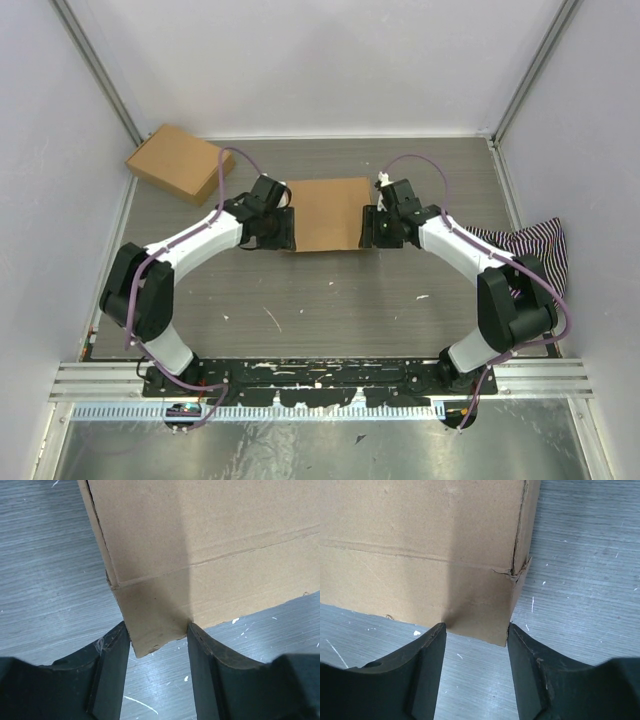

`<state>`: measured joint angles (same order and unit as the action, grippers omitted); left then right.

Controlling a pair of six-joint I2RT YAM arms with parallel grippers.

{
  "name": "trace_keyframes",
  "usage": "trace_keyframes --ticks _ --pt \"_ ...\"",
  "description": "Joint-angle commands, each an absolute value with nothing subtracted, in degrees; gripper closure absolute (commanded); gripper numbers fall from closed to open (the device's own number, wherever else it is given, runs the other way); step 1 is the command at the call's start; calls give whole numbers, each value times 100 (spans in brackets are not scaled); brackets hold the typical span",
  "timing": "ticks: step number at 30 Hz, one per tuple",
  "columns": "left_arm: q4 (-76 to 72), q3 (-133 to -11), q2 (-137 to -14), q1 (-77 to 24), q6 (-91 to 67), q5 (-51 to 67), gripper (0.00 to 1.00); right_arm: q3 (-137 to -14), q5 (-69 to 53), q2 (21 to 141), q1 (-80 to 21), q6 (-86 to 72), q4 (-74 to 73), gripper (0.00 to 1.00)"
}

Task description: Fold the paper box

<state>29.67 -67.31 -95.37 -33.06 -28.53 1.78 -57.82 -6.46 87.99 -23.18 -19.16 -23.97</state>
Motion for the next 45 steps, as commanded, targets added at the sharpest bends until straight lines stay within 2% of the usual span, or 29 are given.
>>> trace_keyframes --ticks 1,6,15,22,45 --pt "3293 -7050 -9311 -3366 -2856 547 46 -6278 -1338 8623 -2408 -2151 -2573 43" --pt "3420 -7022 -9196 -3366 -2836 428 45 -6352 -1249 8593 -2402 -2187 -2814 39" --pt "3896 -7226 -9305 -3364 -2774 482 45 -6385 -1658 8707 -2391 -2234 -3005 39" --pt "4196 -7215 -9280 -3359 -2670 448 45 -6382 -1509 8762 -2331 -2092 -3375 39" --pt "4535 -7259 -9227 -3343 -2538 841 45 -6425 -2730 8853 -2016 -2064 -3465 40"
